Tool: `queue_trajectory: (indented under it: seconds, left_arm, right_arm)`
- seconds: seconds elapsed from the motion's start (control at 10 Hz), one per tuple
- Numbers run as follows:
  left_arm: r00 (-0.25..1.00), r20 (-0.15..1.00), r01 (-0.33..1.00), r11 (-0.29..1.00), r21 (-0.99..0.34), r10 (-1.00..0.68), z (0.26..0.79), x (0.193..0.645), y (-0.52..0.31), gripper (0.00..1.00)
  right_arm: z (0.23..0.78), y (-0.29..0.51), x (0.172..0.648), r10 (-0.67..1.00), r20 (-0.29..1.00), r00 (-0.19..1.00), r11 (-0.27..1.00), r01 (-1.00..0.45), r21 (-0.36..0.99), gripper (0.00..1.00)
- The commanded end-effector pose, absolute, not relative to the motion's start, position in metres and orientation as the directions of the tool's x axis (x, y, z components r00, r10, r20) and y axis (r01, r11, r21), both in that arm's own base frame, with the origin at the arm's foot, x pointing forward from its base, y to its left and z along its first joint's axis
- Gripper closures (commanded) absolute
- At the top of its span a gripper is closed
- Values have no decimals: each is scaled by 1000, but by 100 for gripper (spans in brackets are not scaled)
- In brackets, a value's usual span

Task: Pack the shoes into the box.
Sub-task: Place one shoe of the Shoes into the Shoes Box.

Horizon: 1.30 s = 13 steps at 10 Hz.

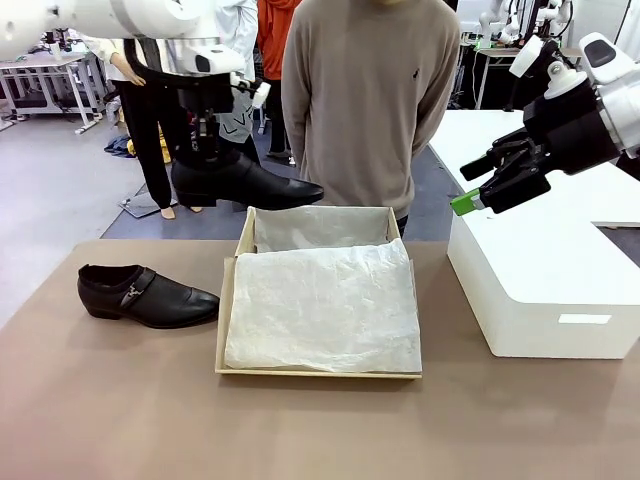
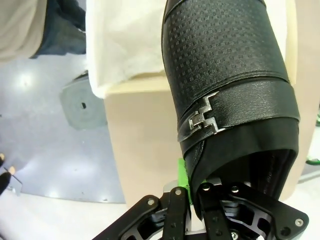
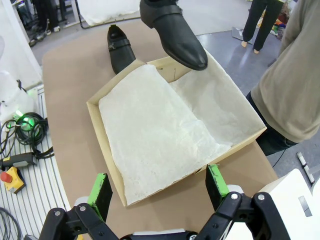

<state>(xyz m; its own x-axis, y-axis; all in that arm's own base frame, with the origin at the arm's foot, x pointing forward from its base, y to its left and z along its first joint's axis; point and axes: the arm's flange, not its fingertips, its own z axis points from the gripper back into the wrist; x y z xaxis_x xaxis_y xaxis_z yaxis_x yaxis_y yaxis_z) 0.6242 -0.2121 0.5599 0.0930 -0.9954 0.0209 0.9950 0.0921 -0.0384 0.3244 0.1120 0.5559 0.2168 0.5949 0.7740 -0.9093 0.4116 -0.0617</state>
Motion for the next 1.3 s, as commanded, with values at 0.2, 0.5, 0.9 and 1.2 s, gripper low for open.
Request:
queue_trajectory:
  seconds: [0.2, 0.5, 0.9, 1.2]
  left_arm:
    - [81, 24, 997, 81, 2, -996, 557, 642, -253, 100]
    - [81, 33, 996, 82, 27, -996, 542, 640, -273, 100]
    - [2, 30, 999, 3, 49, -1000, 527, 642, -286, 100]
    - [-130, 49, 989, -125, 83, -990, 523, 642, -288, 100]
  right_arm:
    - [555, 112, 328, 588, 786, 191, 391, -918, -69, 0]
    - [555, 112, 328, 588, 786, 191, 391, -918, -69, 0]
    - [555, 112, 328, 588, 786, 191, 391, -918, -69, 0]
    - [555, 112, 328, 588, 786, 191, 391, -918, -69, 0]
